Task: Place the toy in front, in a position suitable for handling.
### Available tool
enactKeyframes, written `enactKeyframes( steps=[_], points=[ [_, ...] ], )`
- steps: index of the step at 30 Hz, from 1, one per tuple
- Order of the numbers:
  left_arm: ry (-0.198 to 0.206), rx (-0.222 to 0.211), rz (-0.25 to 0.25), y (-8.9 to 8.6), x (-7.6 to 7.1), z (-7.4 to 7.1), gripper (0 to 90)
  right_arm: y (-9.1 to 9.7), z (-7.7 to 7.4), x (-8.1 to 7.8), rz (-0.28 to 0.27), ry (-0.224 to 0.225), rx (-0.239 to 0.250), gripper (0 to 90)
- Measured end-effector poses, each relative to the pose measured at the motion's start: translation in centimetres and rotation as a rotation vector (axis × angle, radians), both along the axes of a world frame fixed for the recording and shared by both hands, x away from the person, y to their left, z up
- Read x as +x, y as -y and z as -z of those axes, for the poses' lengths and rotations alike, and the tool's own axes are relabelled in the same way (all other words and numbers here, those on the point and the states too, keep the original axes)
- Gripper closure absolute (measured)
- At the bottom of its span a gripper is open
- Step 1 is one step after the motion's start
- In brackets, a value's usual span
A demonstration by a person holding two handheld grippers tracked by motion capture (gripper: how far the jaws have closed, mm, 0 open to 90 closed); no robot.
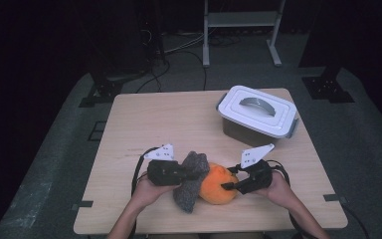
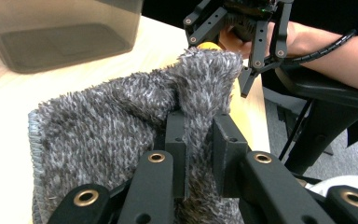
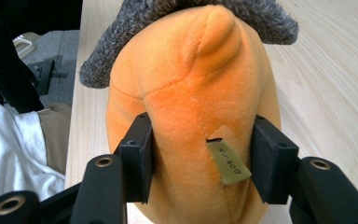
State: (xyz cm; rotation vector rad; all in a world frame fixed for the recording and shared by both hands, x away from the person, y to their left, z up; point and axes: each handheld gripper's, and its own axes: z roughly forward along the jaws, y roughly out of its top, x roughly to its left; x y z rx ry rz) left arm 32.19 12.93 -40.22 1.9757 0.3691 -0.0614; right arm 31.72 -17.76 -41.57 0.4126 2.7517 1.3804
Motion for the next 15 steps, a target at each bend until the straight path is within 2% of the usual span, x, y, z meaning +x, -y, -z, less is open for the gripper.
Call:
enactKeyframes(
  steps=[5,8,12,15],
  points=[
    [0.032,-0.006,-0.013,0.6,-0.3,-0.4,78.5,-0.4,0.0,-0.3,0.004,0.015,-0.005,47.4],
    [0.043,-0.043,-0.028,1.2,-0.5,-0.8,78.3,-1.0,0.0,-0.6,-0.006,0.025,-0.005,47.5],
    [0.066,-0.047,-0.018,1.8,-0.8,-1.2,77.8,-2.3,0.0,-1.3,-0.037,0.073,-0.035,47.5],
    [0.053,-0.045,-0.024,1.5,-0.5,-0.8,78.0,-1.9,-0.1,-1.2,-0.042,0.072,-0.037,47.9]
  ],
)
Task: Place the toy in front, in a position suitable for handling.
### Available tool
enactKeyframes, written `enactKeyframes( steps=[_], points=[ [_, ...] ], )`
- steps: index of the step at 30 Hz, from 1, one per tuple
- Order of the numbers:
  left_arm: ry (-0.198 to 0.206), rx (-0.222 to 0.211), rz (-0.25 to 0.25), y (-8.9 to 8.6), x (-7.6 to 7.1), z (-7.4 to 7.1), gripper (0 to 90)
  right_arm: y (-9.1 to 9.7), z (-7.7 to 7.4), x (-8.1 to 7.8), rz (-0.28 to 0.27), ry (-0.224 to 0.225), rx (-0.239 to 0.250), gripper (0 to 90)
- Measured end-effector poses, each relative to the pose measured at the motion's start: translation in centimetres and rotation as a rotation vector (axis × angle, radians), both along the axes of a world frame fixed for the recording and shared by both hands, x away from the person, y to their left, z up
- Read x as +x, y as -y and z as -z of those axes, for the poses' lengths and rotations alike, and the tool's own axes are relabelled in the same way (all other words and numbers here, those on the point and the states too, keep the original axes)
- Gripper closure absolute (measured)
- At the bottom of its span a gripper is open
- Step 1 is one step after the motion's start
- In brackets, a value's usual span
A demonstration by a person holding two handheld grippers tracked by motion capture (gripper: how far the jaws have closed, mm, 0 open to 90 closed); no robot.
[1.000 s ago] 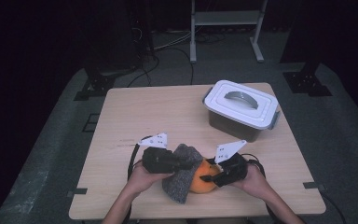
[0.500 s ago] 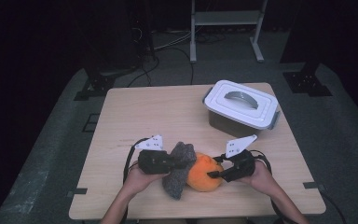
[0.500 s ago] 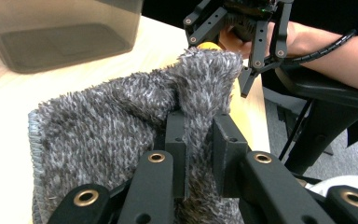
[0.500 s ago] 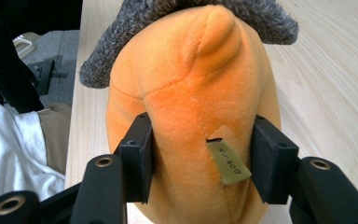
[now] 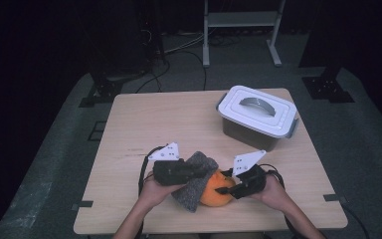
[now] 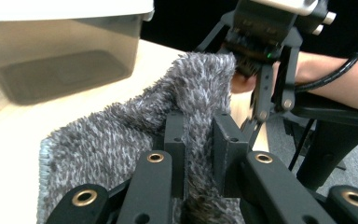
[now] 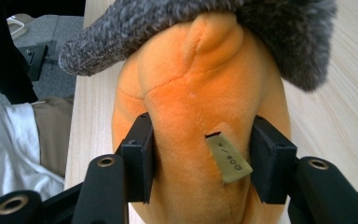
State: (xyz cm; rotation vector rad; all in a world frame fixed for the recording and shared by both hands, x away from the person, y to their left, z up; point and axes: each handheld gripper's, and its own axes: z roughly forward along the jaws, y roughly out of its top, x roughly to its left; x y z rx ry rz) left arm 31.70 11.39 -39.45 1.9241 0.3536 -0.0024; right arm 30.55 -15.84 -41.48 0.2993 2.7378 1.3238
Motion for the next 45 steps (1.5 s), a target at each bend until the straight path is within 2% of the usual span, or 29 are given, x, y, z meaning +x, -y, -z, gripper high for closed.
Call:
enactKeyframes(
  steps=[7,10,14,16,19,23,27,29,31,32,34,35,36,38,40,45],
  points=[
    [-0.039,0.019,-0.013,-1.4,0.5,1.1,78.0,1.6,0.0,0.9,-0.005,-0.021,0.016,47.0],
    [-0.039,0.018,0.017,-1.1,0.2,1.0,78.2,1.9,0.0,1.3,0.004,-0.024,0.012,44.3],
    [-0.032,0.025,0.037,-0.5,-0.1,0.9,78.2,2.2,0.0,1.4,0.043,-0.011,-0.001,37.9],
    [-0.039,0.017,0.038,-0.4,-0.1,1.0,78.2,2.5,0.0,1.5,0.093,-0.025,0.000,33.7],
    [-0.051,0.012,0.027,-0.3,-0.1,1.0,78.3,2.8,-0.3,1.3,0.140,-0.057,0.003,29.8],
    [-0.063,0.008,0.020,0.0,-0.2,0.9,78.4,2.9,-1.0,0.4,0.132,-0.066,0.001,25.4],
    [-0.068,0.001,0.030,0.6,-0.4,0.7,78.4,2.1,-1.3,-0.4,0.127,-0.068,-0.012,19.5],
    [-0.059,0.009,0.034,0.8,-0.6,0.6,78.4,1.7,-1.2,-0.2,0.132,-0.065,-0.021,22.6],
    [-0.048,0.010,0.028,0.8,-0.6,0.3,78.4,1.5,-0.9,0.1,0.128,-0.080,-0.010,33.5],
    [-0.048,0.006,0.030,0.7,-0.5,0.2,78.4,1.5,-0.9,0.2,0.119,-0.070,-0.004,39.3],
    [-0.041,-0.009,0.027,0.6,-0.5,-0.2,78.4,1.2,-0.9,0.2,0.099,-0.057,0.010,44.9],
    [-0.035,-0.018,0.034,0.7,-0.6,-0.5,78.4,0.9,-0.9,0.0,0.086,-0.042,0.010,46.3],
    [-0.028,-0.022,0.040,0.8,-0.6,-0.7,78.4,0.3,-0.9,-0.4,0.054,-0.006,0.002,47.4],
    [-0.018,-0.015,0.037,0.9,-0.7,-0.8,78.4,-0.5,-0.9,-0.9,0.025,0.032,-0.015,47.8],
    [-0.027,-0.017,0.034,0.8,-0.6,-0.7,78.4,-0.7,-1.0,-1.1,0.012,0.056,-0.028,48.2],
    [-0.055,-0.008,0.019,0.3,-0.2,0.1,78.5,0.4,-0.9,-0.8,-0.013,0.051,-0.025,49.7]
  ],
)
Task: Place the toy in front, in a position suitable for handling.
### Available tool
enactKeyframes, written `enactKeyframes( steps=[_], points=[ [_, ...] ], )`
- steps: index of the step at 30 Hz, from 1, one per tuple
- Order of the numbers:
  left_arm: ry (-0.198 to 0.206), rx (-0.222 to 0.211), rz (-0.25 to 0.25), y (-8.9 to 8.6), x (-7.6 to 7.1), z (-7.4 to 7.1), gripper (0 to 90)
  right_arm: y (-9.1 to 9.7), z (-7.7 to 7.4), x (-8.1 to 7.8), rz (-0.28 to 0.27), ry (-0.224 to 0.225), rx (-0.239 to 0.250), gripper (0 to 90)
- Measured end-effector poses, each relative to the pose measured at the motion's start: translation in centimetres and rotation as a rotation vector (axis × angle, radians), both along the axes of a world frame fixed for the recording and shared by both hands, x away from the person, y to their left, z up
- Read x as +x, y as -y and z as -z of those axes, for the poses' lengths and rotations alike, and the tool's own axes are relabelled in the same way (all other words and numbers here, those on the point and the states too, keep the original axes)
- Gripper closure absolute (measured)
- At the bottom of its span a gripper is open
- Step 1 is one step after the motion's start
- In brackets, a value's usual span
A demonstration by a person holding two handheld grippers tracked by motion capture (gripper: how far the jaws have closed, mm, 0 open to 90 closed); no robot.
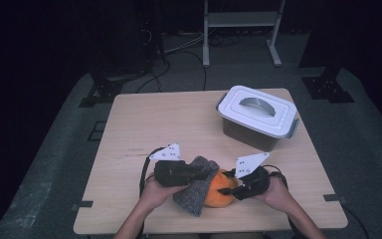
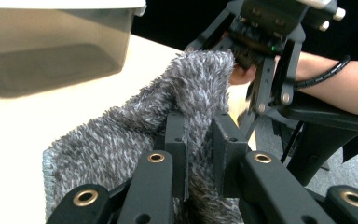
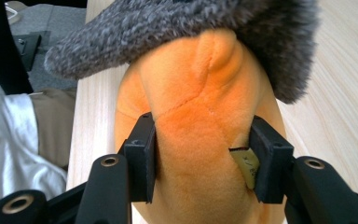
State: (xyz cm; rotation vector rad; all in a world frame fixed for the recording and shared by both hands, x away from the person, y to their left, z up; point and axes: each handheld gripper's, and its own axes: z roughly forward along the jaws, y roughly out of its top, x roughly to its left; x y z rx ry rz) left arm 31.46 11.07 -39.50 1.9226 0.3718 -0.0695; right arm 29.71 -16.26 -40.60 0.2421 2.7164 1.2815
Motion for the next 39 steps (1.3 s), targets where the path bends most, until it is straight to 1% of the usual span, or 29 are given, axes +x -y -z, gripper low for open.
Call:
enactKeyframes(
  steps=[2,4,6,7,8,11,14,17,18,19,22,25,28,31,34,39],
  points=[
    [-0.006,0.014,-0.001,-0.4,0.2,0.3,78.5,0.5,0.1,0.2,-0.010,-0.006,0.004,49.6],
    [-0.012,0.016,-0.001,-0.6,0.3,0.6,78.5,1.4,0.2,0.5,-0.016,-0.025,0.012,49.5],
    [-0.013,0.006,-0.002,-0.8,0.4,0.8,78.4,2.0,0.3,0.8,-0.012,-0.044,0.030,49.5],
    [-0.014,-0.001,-0.001,-0.8,0.4,0.8,78.4,2.2,0.5,0.9,-0.003,-0.065,0.047,49.7],
    [-0.010,0.000,0.001,-0.7,0.4,0.7,78.4,2.2,0.5,0.9,0.002,-0.068,0.053,49.8],
    [0.011,-0.016,-0.003,-0.4,0.3,0.3,78.4,1.5,0.4,0.6,0.005,-0.055,0.061,50.7],
    [0.026,-0.040,0.017,-0.1,0.1,-0.1,78.4,0.6,0.3,0.3,-0.006,-0.039,0.057,50.9],
    [0.024,-0.048,0.035,-0.1,0.1,0.1,78.2,-0.1,0.3,0.0,-0.028,-0.018,0.043,50.9],
    [0.012,-0.063,0.035,-0.2,0.2,0.4,78.2,0.0,0.3,0.0,-0.029,-0.020,0.042,50.9],
    [0.007,-0.065,0.034,-0.3,0.3,0.6,78.2,0.1,0.3,0.1,-0.028,-0.026,0.046,50.9],
    [0.018,-0.068,0.035,-0.3,0.3,0.9,78.3,0.6,0.4,0.4,-0.031,-0.028,0.043,51.1],
    [0.030,-0.054,0.036,-0.5,0.2,1.2,78.2,1.4,0.5,0.8,-0.029,-0.047,0.054,51.0],
    [0.018,-0.060,0.035,-0.8,0.2,1.6,77.9,2.4,0.8,1.2,-0.017,-0.075,0.073,51.0],
    [0.003,-0.066,0.034,-1.0,0.3,1.7,77.6,2.9,0.9,1.3,-0.008,-0.091,0.084,51.0],
    [-0.002,-0.063,0.037,-1.0,0.4,1.8,77.4,2.8,0.9,1.2,-0.012,-0.086,0.078,51.0],
    [-0.009,-0.057,0.032,-1.3,0.5,2.0,77.1,2.9,0.9,1.2,-0.034,-0.070,0.063,50.5]
  ],
)
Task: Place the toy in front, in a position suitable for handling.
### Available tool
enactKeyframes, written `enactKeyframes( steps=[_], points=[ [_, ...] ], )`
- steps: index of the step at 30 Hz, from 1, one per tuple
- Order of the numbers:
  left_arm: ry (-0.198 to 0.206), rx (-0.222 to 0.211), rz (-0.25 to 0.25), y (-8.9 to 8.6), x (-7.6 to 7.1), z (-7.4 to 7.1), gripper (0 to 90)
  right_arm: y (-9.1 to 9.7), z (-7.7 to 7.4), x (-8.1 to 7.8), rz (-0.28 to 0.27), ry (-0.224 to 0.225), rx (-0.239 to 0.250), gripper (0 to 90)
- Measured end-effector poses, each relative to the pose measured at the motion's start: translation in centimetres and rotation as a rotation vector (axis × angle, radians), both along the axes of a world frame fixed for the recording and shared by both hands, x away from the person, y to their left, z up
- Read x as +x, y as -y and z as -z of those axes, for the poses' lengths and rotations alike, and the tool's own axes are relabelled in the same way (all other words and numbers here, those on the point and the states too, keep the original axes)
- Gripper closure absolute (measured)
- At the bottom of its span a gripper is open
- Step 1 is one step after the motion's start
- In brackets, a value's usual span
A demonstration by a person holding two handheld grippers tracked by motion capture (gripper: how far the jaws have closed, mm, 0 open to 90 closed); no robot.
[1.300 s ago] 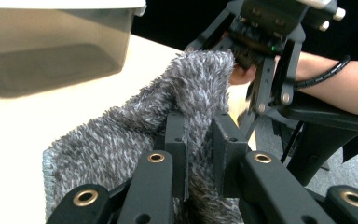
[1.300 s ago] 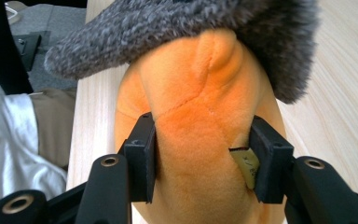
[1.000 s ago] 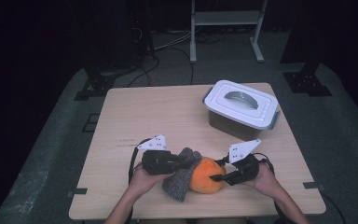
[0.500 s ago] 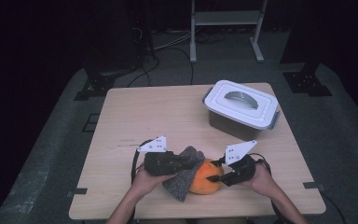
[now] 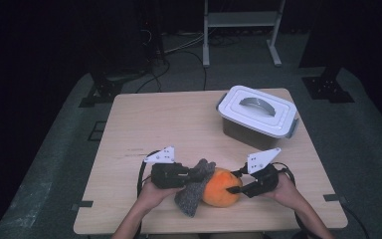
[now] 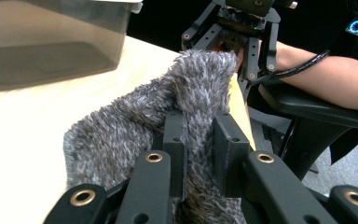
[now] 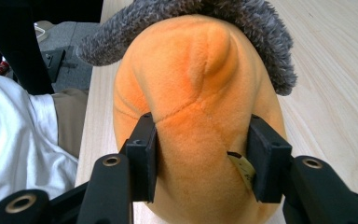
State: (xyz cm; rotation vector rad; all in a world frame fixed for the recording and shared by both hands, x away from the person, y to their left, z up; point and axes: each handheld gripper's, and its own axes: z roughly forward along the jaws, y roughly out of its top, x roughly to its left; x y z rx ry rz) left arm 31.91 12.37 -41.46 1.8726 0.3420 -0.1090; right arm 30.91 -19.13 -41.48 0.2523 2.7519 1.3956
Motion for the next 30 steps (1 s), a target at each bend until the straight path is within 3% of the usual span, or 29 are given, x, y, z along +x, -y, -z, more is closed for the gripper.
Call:
enactKeyframes(
  steps=[2,7,12,16,18,19,20,21,24,26,30],
  points=[
    [-0.006,-0.001,-0.010,0.0,-0.1,0.0,77.1,0.1,0.1,0.1,0.014,-0.013,0.006,48.2],
    [-0.027,-0.005,-0.023,0.5,-0.2,-0.2,77.3,-0.2,-0.6,-0.1,0.087,-0.041,-0.019,32.0],
    [-0.033,-0.001,-0.024,0.8,-0.3,-0.2,77.4,-0.3,-1.6,-0.9,0.111,-0.068,-0.019,24.8],
    [-0.038,-0.005,-0.019,1.1,-0.3,-0.2,77.4,-1.1,-1.8,-1.5,0.112,-0.061,-0.045,18.0],
    [-0.039,0.003,-0.016,1.3,-0.3,-0.2,77.4,-2.0,-1.3,-1.4,0.133,-0.038,-0.087,18.2],
    [-0.035,0.013,-0.020,1.3,-0.3,-0.2,77.4,-2.4,-1.0,-1.1,0.140,-0.059,-0.091,20.5],
    [-0.034,0.013,-0.029,1.2,-0.2,-0.2,77.4,-2.6,-0.9,-0.9,0.139,-0.071,-0.086,28.2],
    [-0.039,0.010,-0.031,1.0,-0.1,-0.2,77.4,-2.7,-0.9,-0.7,0.133,-0.050,-0.086,34.8],
    [-0.038,0.003,-0.044,0.4,0.2,-0.9,77.8,-2.6,-1.3,-0.3,0.111,-0.035,-0.050,45.7],
    [-0.018,0.000,-0.044,0.3,0.1,-1.5,77.9,-2.6,-1.4,-0.1,0.090,-0.026,-0.031,47.6],
    [0.002,-0.017,-0.042,0.1,0.0,-2.5,77.9,-4.0,-1.7,-0.2,0.036,0.043,-0.030,48.5]
  ],
)
